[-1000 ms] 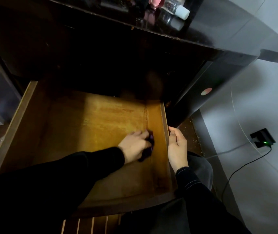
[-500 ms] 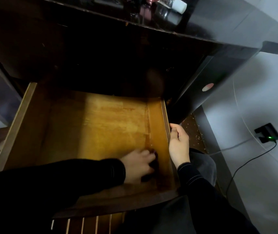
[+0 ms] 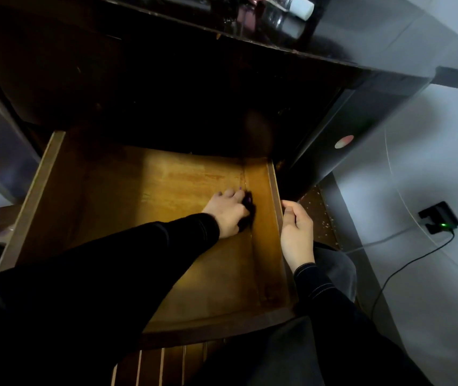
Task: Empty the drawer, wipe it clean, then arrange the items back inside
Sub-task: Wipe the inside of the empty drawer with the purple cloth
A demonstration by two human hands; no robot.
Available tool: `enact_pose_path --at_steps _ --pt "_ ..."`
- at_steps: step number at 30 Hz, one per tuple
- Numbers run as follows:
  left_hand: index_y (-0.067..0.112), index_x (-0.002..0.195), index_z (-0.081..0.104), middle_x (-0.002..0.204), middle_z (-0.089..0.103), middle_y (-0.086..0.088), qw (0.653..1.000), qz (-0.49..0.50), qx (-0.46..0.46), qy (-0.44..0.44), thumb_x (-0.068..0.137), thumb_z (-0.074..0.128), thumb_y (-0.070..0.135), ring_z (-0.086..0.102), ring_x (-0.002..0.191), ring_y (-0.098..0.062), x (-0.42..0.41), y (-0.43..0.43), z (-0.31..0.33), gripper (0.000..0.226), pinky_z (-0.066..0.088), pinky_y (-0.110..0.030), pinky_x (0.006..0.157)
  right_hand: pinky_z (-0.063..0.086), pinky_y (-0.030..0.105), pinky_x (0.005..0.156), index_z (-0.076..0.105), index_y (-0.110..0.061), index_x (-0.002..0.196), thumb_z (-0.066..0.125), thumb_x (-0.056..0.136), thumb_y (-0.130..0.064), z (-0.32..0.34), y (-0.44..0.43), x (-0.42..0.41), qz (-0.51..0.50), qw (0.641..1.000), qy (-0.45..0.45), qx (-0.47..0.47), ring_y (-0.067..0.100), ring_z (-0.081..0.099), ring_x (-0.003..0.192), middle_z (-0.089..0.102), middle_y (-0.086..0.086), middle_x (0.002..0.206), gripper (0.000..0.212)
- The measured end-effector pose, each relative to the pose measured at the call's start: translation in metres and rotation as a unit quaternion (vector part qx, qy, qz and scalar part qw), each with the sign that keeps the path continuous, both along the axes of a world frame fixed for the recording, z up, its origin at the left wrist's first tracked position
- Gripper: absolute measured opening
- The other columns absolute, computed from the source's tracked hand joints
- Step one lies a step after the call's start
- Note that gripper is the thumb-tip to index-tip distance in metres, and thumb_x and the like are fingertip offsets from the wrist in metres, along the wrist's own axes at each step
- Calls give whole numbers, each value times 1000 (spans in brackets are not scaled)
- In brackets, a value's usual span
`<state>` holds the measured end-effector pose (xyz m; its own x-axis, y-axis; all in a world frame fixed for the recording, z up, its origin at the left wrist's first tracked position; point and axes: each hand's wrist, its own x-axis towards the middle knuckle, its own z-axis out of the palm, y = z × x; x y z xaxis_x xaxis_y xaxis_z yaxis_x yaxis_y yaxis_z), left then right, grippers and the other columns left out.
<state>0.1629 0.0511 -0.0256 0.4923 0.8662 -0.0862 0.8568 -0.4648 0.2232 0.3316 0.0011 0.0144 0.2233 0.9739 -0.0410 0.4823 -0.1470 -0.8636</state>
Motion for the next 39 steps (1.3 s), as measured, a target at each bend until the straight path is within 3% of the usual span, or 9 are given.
enact_pose_path --at_steps 7,9,13,21,24,29,31,34,39 --pt "20 115 70 112 54 -6 962 -173 -195 -82 87 60 15 58 97 -27 12 -76 8 30 47 -32 72 51 31 91 65 -17 120 35 109 -20 1 -1 1 -3 1000 14 12 12 61 103 67 -3 109 32" --pt "12 113 72 111 61 -8 935 -173 -268 -153 87 64 9 59 98 -23 17 -88 9 27 45 -28 76 51 32 93 65 -17 121 35 109 -19 1 -1 1 -5 1000 16 9 12 61 104 67 -2 110 32" --pt "6 120 69 118 66 -10 885 -114 -377 -247 89 64 -1 62 108 -23 12 -101 15 32 50 -37 97 50 36 100 63 -16 124 35 109 -21 2 -1 1 -2 1000 12 3 16 60 110 66 1 116 32" --pt "-1 107 73 99 65 -5 838 -61 -323 -436 83 74 -3 63 84 -7 14 -118 41 24 51 -18 81 44 29 100 63 -19 122 36 109 -18 3 -2 2 -14 999 33 12 11 55 113 62 -2 119 29" --pt "1 104 74 100 66 -10 851 -39 -281 -442 83 77 4 66 86 -18 18 -122 40 21 54 -27 81 41 29 102 63 -23 116 37 108 -17 2 -2 4 -31 998 61 14 3 53 109 59 -16 110 28" --pt "10 88 73 90 68 -5 870 1 -237 -433 75 82 6 66 81 -19 26 -119 41 16 55 -38 77 43 35 106 64 -24 114 37 108 -17 1 -1 3 -38 997 72 12 9 54 112 60 -14 111 28" --pt "14 84 71 85 69 0 858 45 -221 -462 75 79 1 65 79 -14 24 -106 44 17 53 -32 78 44 40 107 64 -23 115 37 108 -18 0 0 4 -40 996 78 3 13 55 115 61 -8 115 28" --pt "4 85 70 85 71 -13 834 116 -204 -500 77 73 -9 66 81 -24 19 -82 50 15 54 -40 86 46 43 107 64 -21 119 37 108 -19 0 1 3 -40 996 85 -9 17 56 118 61 -1 122 29" --pt "9 87 72 83 70 -4 853 11 -287 -435 78 80 5 64 75 -11 26 -120 39 12 53 -32 76 43 31 101 64 -23 116 38 108 -17 -3 2 4 -37 996 79 1 8 55 110 62 -4 118 29"
